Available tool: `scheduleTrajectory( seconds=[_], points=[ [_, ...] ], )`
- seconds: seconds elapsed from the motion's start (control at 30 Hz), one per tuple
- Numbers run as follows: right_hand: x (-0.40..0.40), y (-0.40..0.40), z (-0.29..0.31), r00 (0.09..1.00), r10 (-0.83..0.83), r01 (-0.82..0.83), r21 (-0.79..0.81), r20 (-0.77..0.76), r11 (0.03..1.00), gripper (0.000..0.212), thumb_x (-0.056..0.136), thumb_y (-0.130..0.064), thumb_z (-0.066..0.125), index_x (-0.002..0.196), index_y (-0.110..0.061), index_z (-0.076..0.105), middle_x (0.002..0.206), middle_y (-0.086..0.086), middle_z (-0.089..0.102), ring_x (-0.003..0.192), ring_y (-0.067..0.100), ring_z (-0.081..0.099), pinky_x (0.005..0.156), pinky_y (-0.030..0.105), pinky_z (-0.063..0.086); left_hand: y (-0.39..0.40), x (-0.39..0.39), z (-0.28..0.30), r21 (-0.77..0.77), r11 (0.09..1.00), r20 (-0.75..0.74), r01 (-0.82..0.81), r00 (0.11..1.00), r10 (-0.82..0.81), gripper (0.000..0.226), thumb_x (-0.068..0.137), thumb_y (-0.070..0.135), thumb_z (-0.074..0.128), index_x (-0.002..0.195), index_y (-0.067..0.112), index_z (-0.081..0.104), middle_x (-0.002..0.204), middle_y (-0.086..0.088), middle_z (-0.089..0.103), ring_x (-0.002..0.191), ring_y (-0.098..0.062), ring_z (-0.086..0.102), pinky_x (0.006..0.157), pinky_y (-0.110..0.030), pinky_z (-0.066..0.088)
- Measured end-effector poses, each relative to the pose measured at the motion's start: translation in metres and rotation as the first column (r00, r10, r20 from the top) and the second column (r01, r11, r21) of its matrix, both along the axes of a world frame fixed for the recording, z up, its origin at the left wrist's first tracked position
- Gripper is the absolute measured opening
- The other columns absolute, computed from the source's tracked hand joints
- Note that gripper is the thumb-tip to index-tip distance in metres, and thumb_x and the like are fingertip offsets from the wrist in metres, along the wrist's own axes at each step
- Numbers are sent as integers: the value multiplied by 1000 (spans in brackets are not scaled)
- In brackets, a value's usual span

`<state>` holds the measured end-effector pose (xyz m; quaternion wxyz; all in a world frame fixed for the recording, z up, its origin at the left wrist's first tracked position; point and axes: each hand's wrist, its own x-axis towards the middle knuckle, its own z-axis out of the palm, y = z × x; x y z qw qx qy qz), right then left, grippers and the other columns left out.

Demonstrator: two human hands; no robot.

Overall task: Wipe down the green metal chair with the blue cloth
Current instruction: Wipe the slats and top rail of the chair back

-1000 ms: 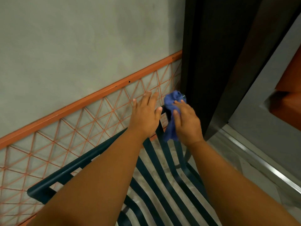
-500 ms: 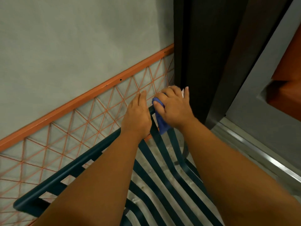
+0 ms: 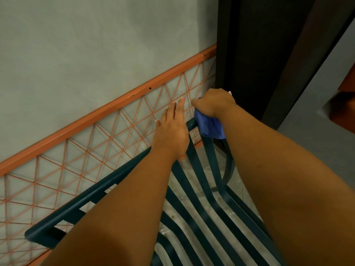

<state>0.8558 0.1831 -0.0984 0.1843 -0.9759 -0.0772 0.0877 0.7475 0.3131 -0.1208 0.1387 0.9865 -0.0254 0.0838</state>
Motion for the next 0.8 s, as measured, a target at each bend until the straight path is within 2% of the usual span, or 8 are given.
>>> scheduleTrajectory(
  seconds=[0.1,0.2,0.3,0.37,0.5,0.6,0.67,0.8],
  points=[
    [-17,5,-11,967,-16,32,-57,256,998,42,90,-47,36,69,-14,52,72,3,47,80,25,46,73,37,30,0,0,0,12,1000,-3,7,1000,-7,70,94,13,37,151,15,-3,157,-14,14,144,-29,17,112,-52,25],
    [-40,-5,-40,827,21,-142,173,561,975,36,89,-41,37,76,-15,59,79,0,52,92,27,50,78,39,34,-1,0,0,17,1000,-1,-4,1000,4,67,95,15,37,151,15,1,157,-14,17,144,-28,19,112,-52,25],
    [-48,-17,-70,779,20,-263,297,627,918,33,93,-38,41,103,-16,62,111,4,57,118,26,45,104,46,32,-4,0,3,27,999,-4,-19,1000,19,58,98,18,33,151,14,10,156,-10,23,144,-26,21,115,-51,21],
    [-49,-18,-75,784,-17,-259,352,621,899,38,94,-39,40,113,-15,62,122,6,54,126,27,40,109,42,28,-5,0,5,29,999,-10,-21,1000,21,53,98,17,32,149,14,17,153,-9,29,143,-25,23,116,-51,19],
    [-43,-17,-71,866,-217,-114,600,451,792,44,95,-43,34,122,-16,57,126,9,49,115,23,45,98,38,39,-5,-1,6,25,1000,-3,-10,1000,10,50,97,16,34,146,14,25,148,-8,37,139,-26,29,114,-53,22],
    [-46,-22,-69,942,-328,137,815,68,563,42,102,-45,28,130,-20,46,113,3,53,107,21,54,88,36,45,-3,-1,6,43,999,-2,-8,1000,8,51,96,15,36,146,15,25,148,-7,38,139,-26,30,112,-52,25],
    [-44,-28,-63,932,-330,314,791,-151,525,44,103,-46,23,124,-19,49,99,0,55,104,23,56,85,35,43,-4,-2,7,54,998,-2,-6,1000,6,52,96,14,36,146,15,25,148,-7,37,138,-26,31,111,-51,26],
    [-32,-35,-46,955,-223,283,825,-195,490,33,101,-44,30,107,-26,57,103,0,57,102,19,56,90,36,45,-6,-5,10,64,998,2,-13,1000,13,52,96,13,37,147,15,24,146,-6,39,134,-26,34,110,-46,29]
  ],
)
